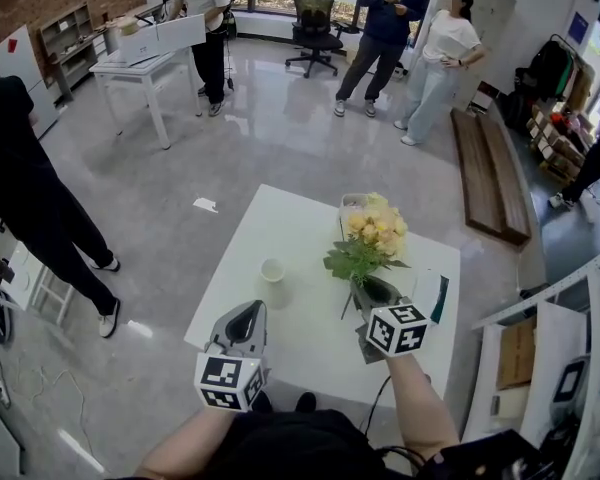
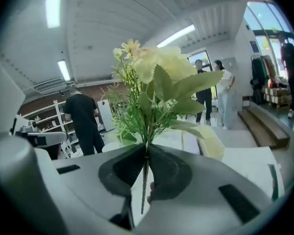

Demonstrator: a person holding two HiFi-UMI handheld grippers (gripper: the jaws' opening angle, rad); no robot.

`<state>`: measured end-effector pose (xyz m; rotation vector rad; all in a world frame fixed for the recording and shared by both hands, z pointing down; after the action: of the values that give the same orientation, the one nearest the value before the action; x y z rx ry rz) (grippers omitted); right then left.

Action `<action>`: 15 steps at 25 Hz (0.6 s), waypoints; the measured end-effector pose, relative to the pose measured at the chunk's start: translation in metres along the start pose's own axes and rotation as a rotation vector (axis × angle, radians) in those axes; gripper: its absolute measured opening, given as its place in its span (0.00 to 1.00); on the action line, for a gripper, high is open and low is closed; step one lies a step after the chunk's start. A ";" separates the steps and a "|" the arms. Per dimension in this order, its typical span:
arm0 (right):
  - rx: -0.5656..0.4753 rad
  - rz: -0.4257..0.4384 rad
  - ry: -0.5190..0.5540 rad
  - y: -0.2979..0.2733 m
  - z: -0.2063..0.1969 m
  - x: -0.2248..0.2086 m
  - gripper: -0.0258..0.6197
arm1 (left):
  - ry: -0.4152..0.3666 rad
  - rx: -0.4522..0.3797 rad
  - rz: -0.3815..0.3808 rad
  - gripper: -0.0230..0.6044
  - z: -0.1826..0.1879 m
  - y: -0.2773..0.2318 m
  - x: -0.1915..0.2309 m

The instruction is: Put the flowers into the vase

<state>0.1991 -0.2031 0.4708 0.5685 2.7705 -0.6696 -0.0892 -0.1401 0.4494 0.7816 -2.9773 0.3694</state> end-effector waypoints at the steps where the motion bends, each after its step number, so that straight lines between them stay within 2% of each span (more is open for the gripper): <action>1: -0.065 0.006 0.033 0.007 0.005 0.006 0.09 | -0.001 -0.004 0.000 0.04 0.001 0.000 -0.001; 4: -0.209 0.009 0.113 0.022 0.015 0.024 0.09 | -0.002 -0.018 0.000 0.04 0.005 -0.001 -0.001; 7: -0.282 0.000 0.160 0.032 0.020 0.034 0.09 | -0.010 -0.028 -0.003 0.04 0.008 -0.002 -0.003; 15: -0.287 0.005 0.187 0.036 0.023 0.036 0.09 | -0.020 -0.035 -0.006 0.04 0.016 -0.007 -0.009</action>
<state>0.1850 -0.1739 0.4256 0.6012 2.9615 -0.2186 -0.0778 -0.1458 0.4348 0.7950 -2.9909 0.3109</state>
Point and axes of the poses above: the fingertips, and each gripper's own axes: y backward along the fingers, x to its left, z out of its top, the point moved 10 cm from there along y, backward along the fingers, and after that the axes turned 6 degrees about -y, right-handed, at the moved point
